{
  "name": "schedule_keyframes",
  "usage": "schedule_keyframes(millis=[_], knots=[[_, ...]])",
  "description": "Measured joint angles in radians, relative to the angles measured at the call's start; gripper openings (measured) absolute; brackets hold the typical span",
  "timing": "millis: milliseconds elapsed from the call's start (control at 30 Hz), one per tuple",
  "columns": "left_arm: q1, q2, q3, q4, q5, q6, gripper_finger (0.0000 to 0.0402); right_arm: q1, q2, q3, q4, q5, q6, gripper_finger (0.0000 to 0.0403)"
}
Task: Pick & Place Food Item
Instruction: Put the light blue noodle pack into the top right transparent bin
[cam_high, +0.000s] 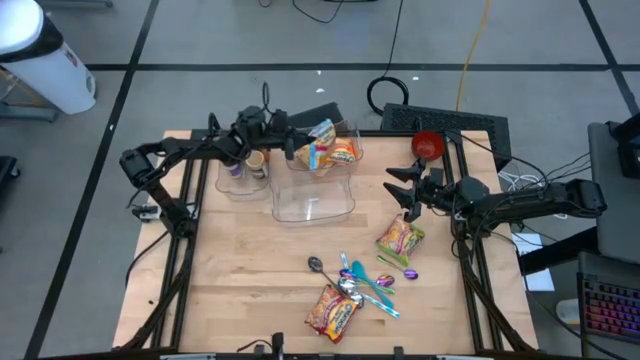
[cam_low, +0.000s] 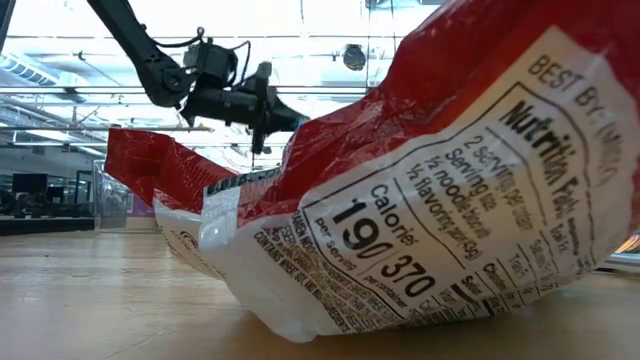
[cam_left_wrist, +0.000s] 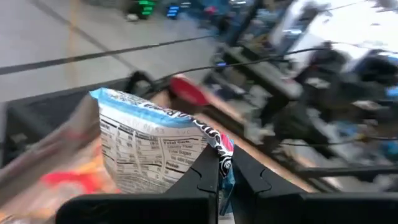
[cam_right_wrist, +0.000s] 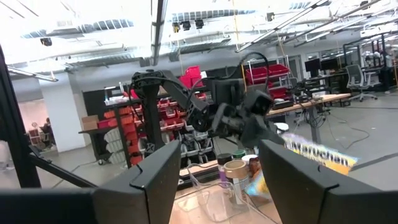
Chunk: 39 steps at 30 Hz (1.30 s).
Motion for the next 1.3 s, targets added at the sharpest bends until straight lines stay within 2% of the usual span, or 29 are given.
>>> schedule_keyframes(millis=[100, 400, 867, 1100, 1300], knots=[[-0.006, 0.000, -0.016, -0.046, -0.085, 0.021, 0.0011, 0.000, 0.000, 0.000, 0.002, 0.000, 0.015, 0.0210], [-0.001, 0.000, -0.027, -0.233, -0.247, 0.058, 0.0011, 0.000, 0.000, 0.000, 0.009, 0.000, 0.016, 0.0210], [-0.001, 0.000, -0.027, -0.327, -0.270, 0.061, 0.0018, 0.000, 0.000, 0.000, 0.008, -0.001, 0.016, 0.0210], [-0.009, -0.021, -0.027, -0.370, -0.343, 0.092, 0.0010, 0.000, 0.000, 0.000, 0.008, -0.001, 0.014, 0.0210], [-0.020, -0.098, -0.027, -0.474, -0.439, 0.140, 0.0016, 0.000, 0.000, 0.000, 0.008, -0.001, 0.013, 0.0210]])
